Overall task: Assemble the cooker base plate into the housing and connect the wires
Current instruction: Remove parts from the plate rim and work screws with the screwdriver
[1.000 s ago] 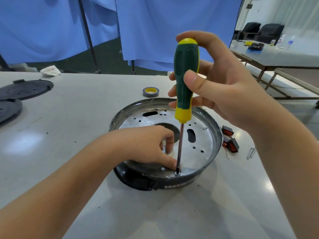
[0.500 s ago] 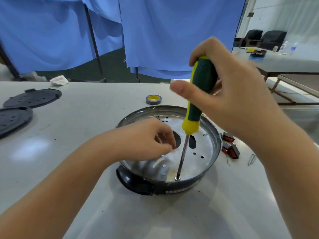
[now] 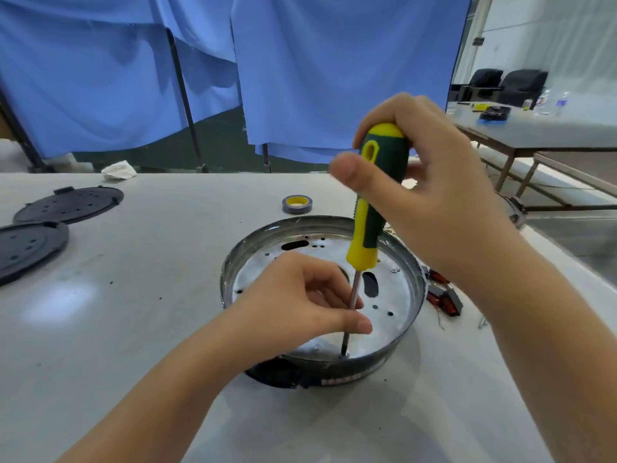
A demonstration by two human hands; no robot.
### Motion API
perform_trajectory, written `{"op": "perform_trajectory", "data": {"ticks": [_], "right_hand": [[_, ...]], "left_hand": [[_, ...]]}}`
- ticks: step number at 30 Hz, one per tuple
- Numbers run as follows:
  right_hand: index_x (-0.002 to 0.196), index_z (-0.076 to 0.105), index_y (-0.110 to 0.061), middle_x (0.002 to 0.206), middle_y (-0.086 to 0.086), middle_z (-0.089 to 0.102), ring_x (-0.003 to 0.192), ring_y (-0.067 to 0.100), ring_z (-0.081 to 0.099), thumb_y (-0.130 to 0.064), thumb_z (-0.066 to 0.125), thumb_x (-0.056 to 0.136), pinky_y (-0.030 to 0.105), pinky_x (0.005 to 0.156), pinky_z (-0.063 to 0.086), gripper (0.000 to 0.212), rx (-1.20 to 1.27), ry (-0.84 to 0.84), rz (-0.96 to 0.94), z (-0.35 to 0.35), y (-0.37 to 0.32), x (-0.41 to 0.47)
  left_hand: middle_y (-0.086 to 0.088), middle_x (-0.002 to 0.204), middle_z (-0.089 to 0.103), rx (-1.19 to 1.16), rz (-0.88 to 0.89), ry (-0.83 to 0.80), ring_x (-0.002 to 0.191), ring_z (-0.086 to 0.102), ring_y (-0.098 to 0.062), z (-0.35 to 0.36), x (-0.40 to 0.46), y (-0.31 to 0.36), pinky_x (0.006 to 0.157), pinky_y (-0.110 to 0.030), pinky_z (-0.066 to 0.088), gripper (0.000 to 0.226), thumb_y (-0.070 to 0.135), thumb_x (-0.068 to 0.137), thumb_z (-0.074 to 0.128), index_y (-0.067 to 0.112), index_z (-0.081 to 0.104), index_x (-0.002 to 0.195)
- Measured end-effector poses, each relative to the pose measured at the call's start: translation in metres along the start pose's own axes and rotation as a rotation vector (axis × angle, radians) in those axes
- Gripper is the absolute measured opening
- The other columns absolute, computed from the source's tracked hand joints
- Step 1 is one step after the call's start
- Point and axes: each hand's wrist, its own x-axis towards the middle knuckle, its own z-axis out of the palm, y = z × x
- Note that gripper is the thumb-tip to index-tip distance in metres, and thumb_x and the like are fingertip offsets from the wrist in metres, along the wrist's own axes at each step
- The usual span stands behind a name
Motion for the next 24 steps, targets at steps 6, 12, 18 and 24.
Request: {"op": "perform_trajectory", "data": {"ticks": [6, 12, 18, 24], "right_hand": [[0.127, 0.055, -0.021, 0.122, 0.001, 0.066, 0.114, 0.017, 0.062, -0.014, 0.039, 0.092, 0.038, 0.094, 0.053, 0.039, 0.755, -0.321, 0.221, -0.012, 0.007, 0.004], [0.106, 0.057, -0.025, 0.084, -0.016, 0.06, 0.083, 0.002, 0.061, -0.019, 0.075, 0.078, 0.025, 0.075, 0.055, 0.034, 0.49, -0.15, 0.118, -0.006, 0.005, 0.004], [0.103, 0.04, -0.019, 0.097, -0.006, 0.063, 0.089, 0.01, 0.066, -0.039, 0.082, 0.069, 0.033, 0.079, 0.056, 0.058, 0.128, 0.06, 0.085, 0.001, 0.003, -0.001], [0.099, 0.035, -0.02, 0.078, -0.012, 0.043, 0.076, 0.003, 0.048, -0.062, 0.078, 0.061, 0.011, 0.066, 0.043, 0.071, -0.08, 0.223, 0.0, 0.01, -0.005, -0.009]], "left_hand": [[0.006, 0.077, 0.076, -0.08, -0.045, 0.01, 0.073, 0.073, -0.008, 0.002, -0.008, -0.003, 0.072, -0.013, 0.054, 0.013, 0.011, 0.073, 0.082, 0.023, 0.077, 0.078], [0.005, 0.093, 0.076, -0.118, -0.054, -0.122, 0.089, 0.072, -0.006, 0.006, -0.012, -0.002, 0.078, -0.012, 0.052, 0.023, 0.002, 0.09, 0.062, 0.022, 0.069, 0.1], [0.007, 0.09, 0.076, -0.012, 0.033, -0.078, 0.084, 0.071, -0.004, 0.009, -0.01, -0.005, 0.082, -0.018, 0.055, 0.025, 0.014, 0.087, 0.07, 0.034, 0.069, 0.101], [0.006, 0.061, 0.07, -0.03, 0.024, 0.109, 0.055, 0.065, -0.004, 0.01, -0.01, -0.006, 0.055, -0.012, 0.047, 0.019, 0.018, 0.064, 0.089, 0.022, 0.07, 0.063]]}}
